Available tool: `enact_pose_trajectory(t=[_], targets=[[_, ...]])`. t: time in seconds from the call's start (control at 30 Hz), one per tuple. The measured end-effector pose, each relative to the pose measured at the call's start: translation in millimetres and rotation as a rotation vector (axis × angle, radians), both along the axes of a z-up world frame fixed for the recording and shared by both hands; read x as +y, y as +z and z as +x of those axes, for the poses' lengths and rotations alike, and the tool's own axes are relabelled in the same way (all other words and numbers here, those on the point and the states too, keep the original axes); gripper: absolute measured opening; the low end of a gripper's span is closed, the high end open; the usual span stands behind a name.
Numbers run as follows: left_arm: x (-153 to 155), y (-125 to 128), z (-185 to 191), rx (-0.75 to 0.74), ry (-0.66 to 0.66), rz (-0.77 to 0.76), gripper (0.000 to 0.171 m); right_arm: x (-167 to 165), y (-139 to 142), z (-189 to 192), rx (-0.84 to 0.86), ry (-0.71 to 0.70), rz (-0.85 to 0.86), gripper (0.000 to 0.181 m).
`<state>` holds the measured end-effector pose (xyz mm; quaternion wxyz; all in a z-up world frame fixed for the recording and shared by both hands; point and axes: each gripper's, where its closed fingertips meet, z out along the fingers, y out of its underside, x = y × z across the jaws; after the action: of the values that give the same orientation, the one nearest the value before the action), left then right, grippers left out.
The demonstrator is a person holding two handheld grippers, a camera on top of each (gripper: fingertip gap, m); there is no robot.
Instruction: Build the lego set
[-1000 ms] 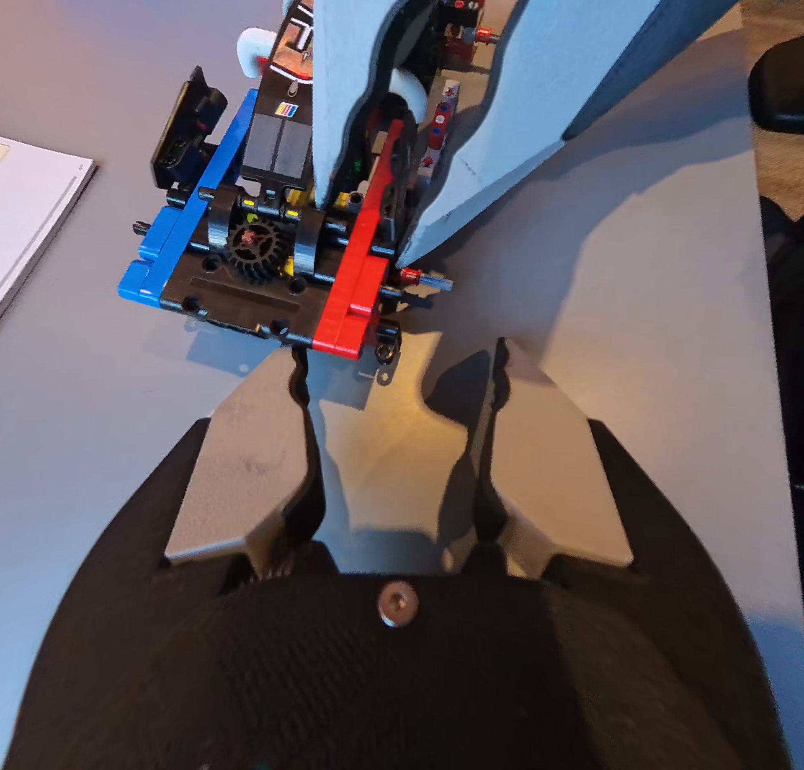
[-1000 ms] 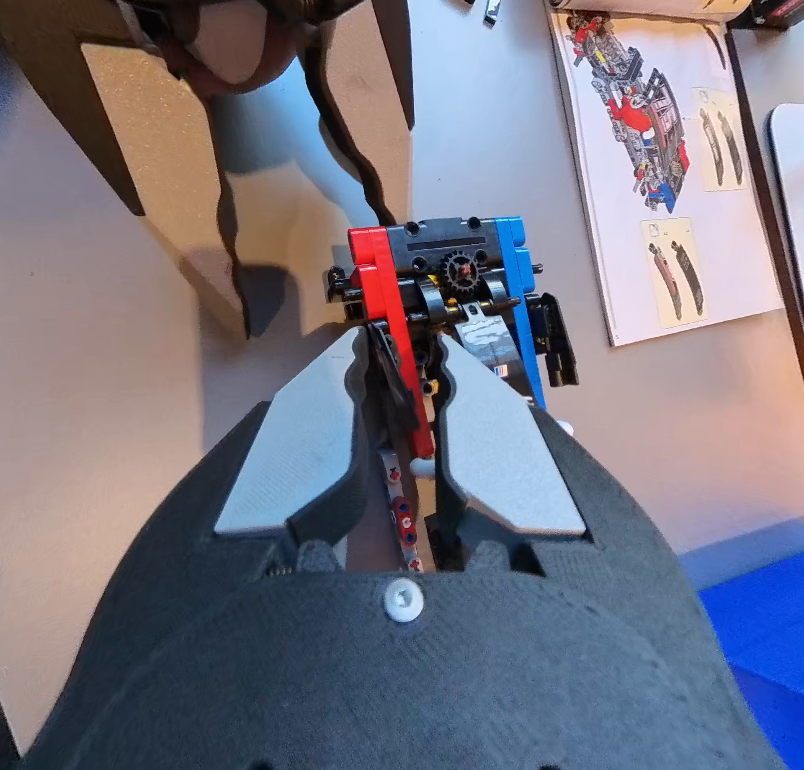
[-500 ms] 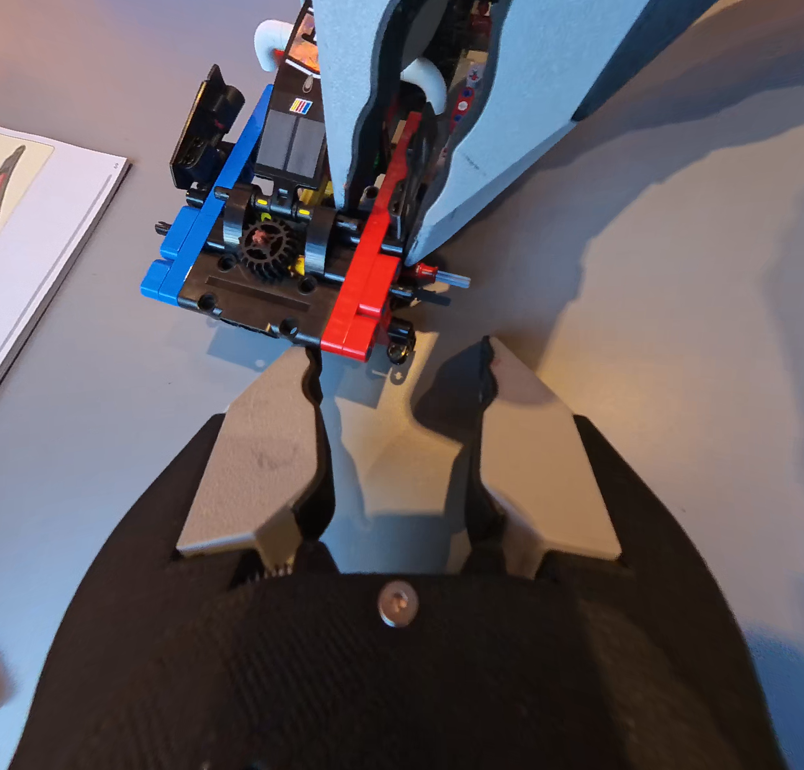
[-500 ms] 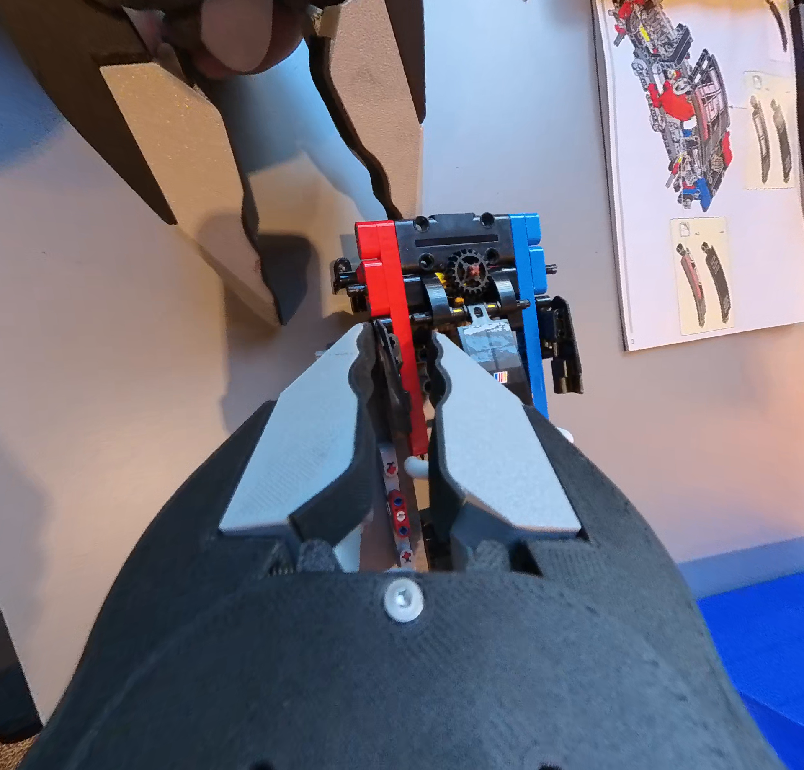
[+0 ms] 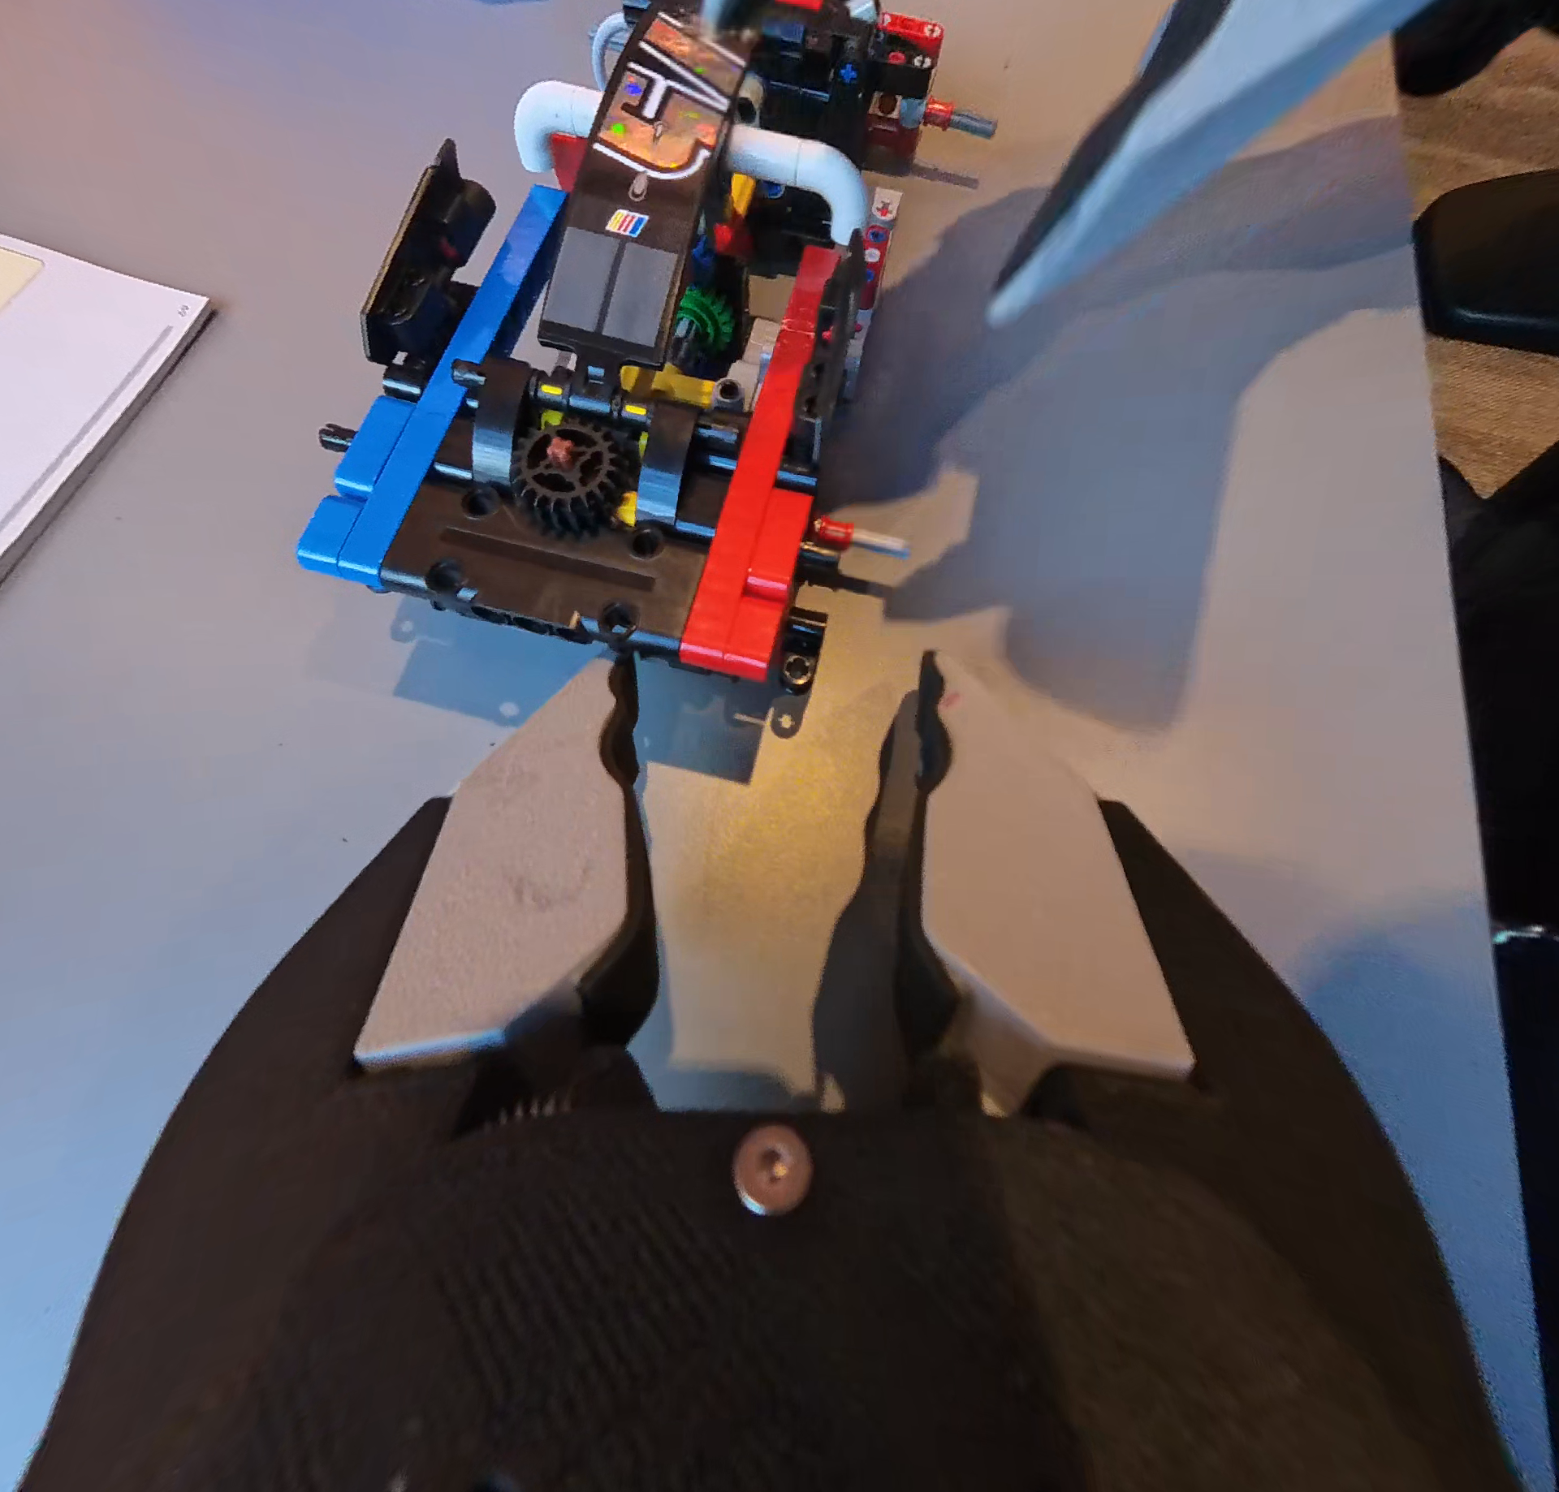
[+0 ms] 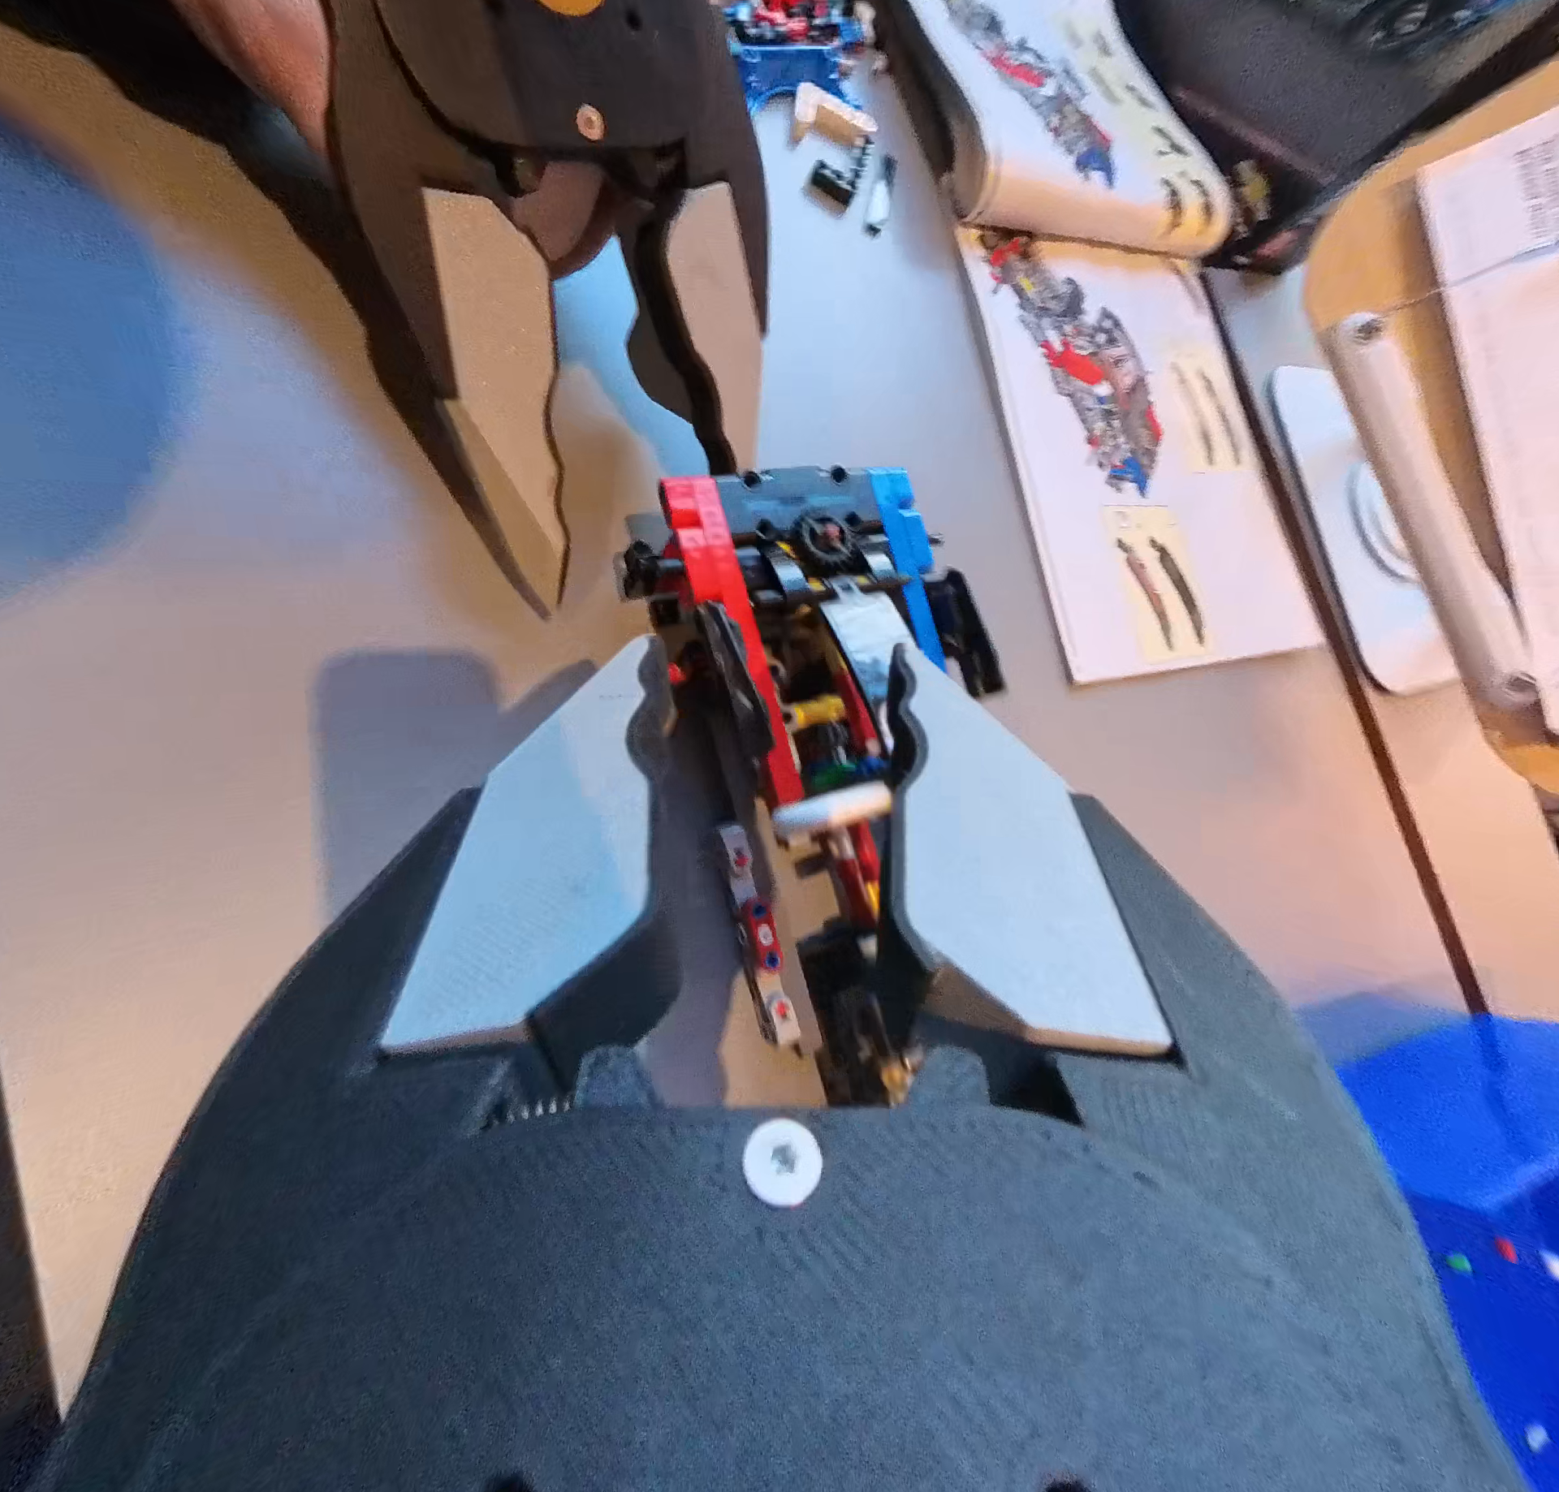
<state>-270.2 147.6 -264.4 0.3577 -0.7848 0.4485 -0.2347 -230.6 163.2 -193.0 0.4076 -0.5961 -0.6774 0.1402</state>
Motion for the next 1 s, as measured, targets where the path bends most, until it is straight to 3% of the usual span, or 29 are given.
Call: enact_pose_trajectory(t=[0.3, 0.43, 0.5, 0.6, 0.8, 1.0], targets=[[-11, -3, -52, 0.063, 0.213, 0.047, 0.071, 47, 0, 106, 0.297, -0.241, -0.152, 0.054], [-28, 2, -66, -0.005, 0.311, -0.001, 0.070, 58, -15, 133, 0.437, -0.266, -0.219, 0.057], [-37, 0, -66, -0.005, 0.330, -0.014, 0.073, 59, -22, 140, 0.478, -0.264, -0.238, 0.058], [-50, -4, -61, 0.035, 0.343, -0.011, 0.074, 55, -7, 143, 0.558, -0.234, -0.188, 0.056], [-55, -9, -57, 0.094, 0.350, 0.011, 0.064, 60, -19, 143, 0.496, -0.256, -0.204, 0.060], [-53, -9, -60, 0.036, 0.377, -0.061, 0.079, 62, -18, 143, 0.490, -0.273, -0.168, 0.057]])
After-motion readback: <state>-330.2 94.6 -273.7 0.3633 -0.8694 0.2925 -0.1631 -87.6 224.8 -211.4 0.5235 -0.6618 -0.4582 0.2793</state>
